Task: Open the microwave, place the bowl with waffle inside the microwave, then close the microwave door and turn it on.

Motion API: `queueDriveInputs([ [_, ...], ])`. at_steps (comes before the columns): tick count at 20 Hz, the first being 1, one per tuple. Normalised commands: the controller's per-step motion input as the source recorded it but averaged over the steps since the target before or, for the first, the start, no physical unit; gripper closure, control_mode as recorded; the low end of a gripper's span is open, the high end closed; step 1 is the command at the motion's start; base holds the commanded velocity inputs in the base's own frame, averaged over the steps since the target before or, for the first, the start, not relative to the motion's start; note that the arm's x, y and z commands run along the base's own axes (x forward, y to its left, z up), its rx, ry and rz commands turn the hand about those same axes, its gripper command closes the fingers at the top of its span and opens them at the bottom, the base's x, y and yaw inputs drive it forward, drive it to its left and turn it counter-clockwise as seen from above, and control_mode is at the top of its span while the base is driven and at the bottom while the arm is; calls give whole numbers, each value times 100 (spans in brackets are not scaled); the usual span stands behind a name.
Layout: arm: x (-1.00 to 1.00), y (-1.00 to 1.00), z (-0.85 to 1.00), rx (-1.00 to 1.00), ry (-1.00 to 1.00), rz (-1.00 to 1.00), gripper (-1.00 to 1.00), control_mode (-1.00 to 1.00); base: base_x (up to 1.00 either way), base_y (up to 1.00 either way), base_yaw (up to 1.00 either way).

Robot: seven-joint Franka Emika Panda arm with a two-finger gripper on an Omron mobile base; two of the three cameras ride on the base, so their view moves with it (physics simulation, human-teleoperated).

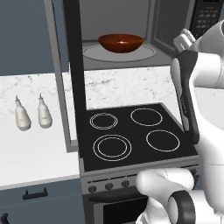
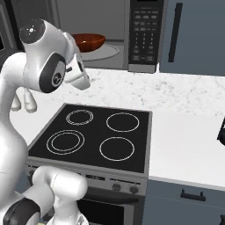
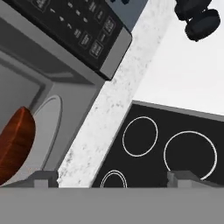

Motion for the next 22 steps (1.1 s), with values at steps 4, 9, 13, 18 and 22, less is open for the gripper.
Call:
queueDriveInputs([
  [4, -91, -1, -42, -25, 30, 0, -100, -100, 0, 0, 0],
  [9, -22, -1, -62, -16, 16, -6, 100, -100, 0, 0, 0],
  [13, 13, 0, -51, -6, 1, -8, 100, -100, 0, 0, 0],
  [18, 41, 0, -68, -2, 0, -1, 100, -100, 0, 0, 0],
  [22, 45, 3, -70, -11, 0, 0, 100, -100, 0, 0, 0],
])
